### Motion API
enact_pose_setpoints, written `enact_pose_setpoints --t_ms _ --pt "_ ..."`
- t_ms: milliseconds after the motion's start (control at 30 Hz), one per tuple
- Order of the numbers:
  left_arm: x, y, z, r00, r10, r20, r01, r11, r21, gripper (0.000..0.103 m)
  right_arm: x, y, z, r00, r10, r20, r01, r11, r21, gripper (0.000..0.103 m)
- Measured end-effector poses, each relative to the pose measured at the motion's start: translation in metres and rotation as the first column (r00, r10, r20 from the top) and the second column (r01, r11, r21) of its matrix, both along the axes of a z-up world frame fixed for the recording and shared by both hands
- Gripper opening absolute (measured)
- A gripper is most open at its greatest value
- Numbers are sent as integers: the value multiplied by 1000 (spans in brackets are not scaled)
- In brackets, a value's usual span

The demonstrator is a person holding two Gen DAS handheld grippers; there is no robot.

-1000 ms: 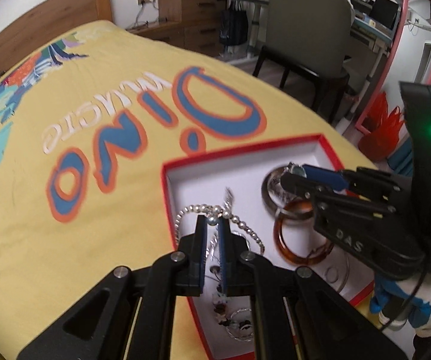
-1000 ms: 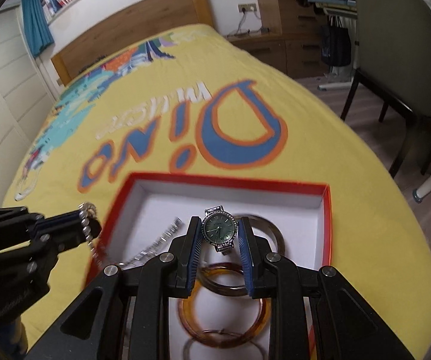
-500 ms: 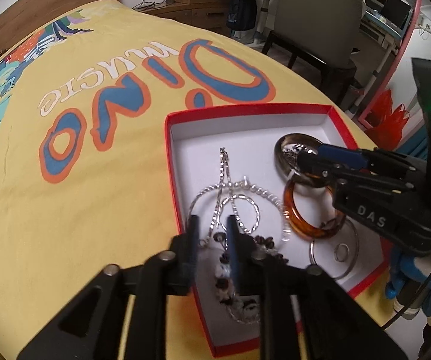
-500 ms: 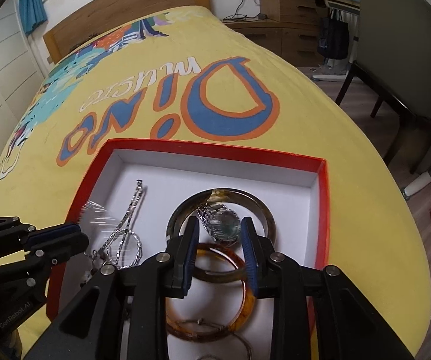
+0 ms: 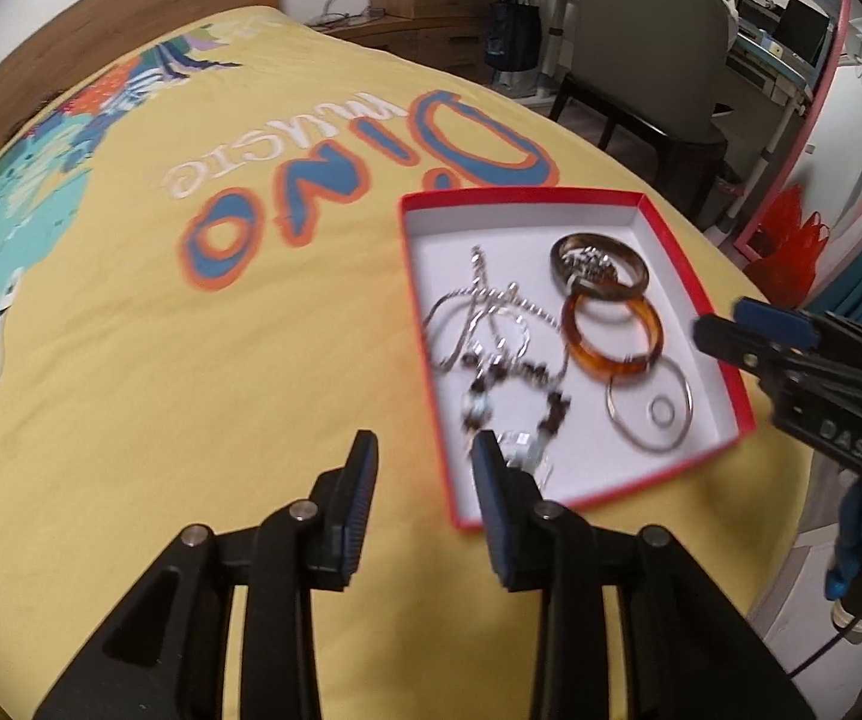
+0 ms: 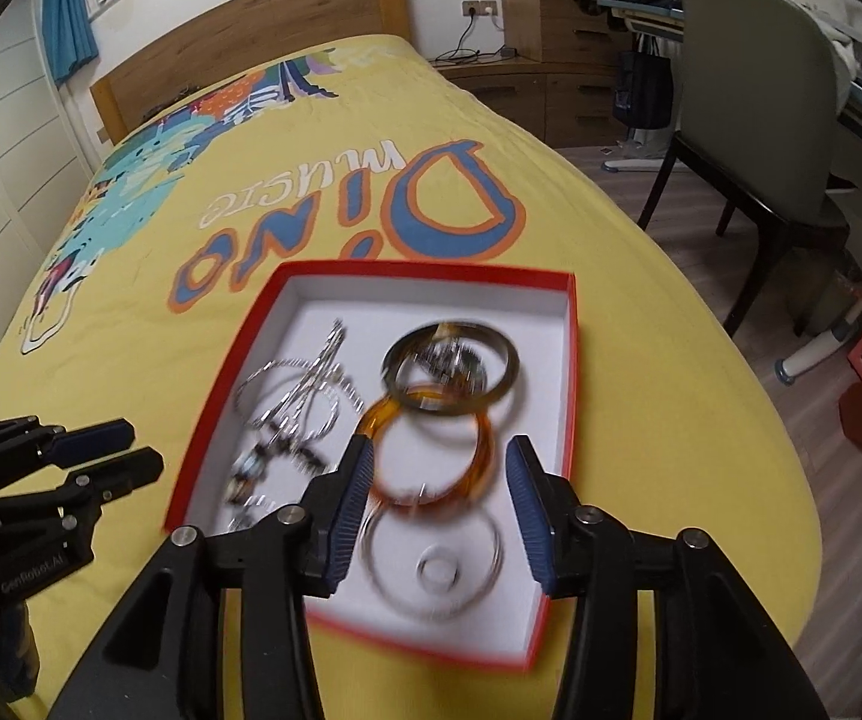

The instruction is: Organize jewelry

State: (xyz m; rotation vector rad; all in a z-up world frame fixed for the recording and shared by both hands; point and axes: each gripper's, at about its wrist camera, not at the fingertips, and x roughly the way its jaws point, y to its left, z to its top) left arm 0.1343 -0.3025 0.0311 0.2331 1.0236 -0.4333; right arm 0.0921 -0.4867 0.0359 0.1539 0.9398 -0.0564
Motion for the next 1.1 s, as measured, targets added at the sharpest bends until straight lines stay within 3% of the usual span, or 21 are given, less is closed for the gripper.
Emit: enact_pose_setpoints --t_ms 167,233,567,833,1100 --pt "-41 23 13 999 24 43 -25 999 34 37 -47 20 8 1000 -7 -17 7 1000 13 51" --pt "-59 32 18 998 32 55 -33 999 30 41 -62 30 10 1000 -3 -24 3 1000 6 56" --pt "-135 71 36 992 67 108 -67 998 -4 43 -135 80 23 1000 10 -13 -10 999 -50 70" --pt "-173 101 49 980 99 170 -102 995 5 43 -164 114 28 999 35 3 -35 996 -84 83" --pt "-192 124 55 968 136 209 -143 990 17 43 -181 134 24 999 48 -4 -48 995 -92 87"
